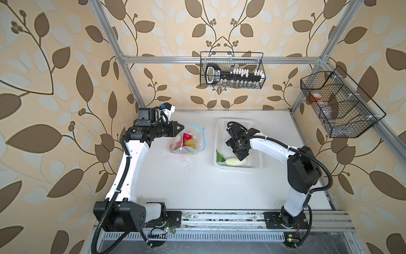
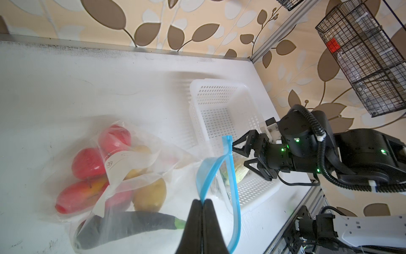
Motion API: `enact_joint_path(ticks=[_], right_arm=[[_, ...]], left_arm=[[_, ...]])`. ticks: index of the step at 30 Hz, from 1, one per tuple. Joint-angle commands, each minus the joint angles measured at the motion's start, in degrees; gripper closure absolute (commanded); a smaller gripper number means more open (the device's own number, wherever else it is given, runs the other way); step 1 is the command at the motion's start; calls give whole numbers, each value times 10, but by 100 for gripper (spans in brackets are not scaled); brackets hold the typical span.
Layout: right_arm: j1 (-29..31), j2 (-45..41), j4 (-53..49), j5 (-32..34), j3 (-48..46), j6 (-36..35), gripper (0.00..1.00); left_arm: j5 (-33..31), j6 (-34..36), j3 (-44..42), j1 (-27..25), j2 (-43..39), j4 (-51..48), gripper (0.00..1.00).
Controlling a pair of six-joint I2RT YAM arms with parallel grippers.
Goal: Place the food in the zip-top bag and seal the zipper
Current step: 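Lower the open right gripper onto the pale leafy vegetable's body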
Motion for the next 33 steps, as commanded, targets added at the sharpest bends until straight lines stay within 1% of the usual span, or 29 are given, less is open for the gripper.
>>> enact_joint_path(ticks=[1, 7, 10, 11, 15, 23, 26, 29, 33], right_arm=[[12, -43, -24, -4, -11, 21, 13], [19, -67, -23, -20, -53, 20, 13], [13, -59, -3, -40, -86, 17, 14], [10, -53, -2, -43, -88, 10, 15], [2, -19, -28, -34, -72, -18, 15], [-21, 44, 17, -62, -68, -33, 15], [-27, 54, 33, -56, -59, -36, 16], [-30, 44, 92, -48, -60, -64, 19], [-31, -8, 203, -23, -122, -63, 31]], left_arm=[[13, 9, 3, -5, -4, 17, 100], [10, 7, 4, -5, -7, 16, 100], [8, 5, 3, -6, -9, 17, 100], [5, 6, 3, -6, -10, 17, 100], [-2, 7, 4, -7, -13, 16, 100], [-6, -13, 4, -8, -7, 29, 100], [-11, -11, 6, -8, -6, 26, 100], [-12, -12, 4, -9, -6, 24, 100], [-12, -23, 3, -10, -4, 29, 100]])
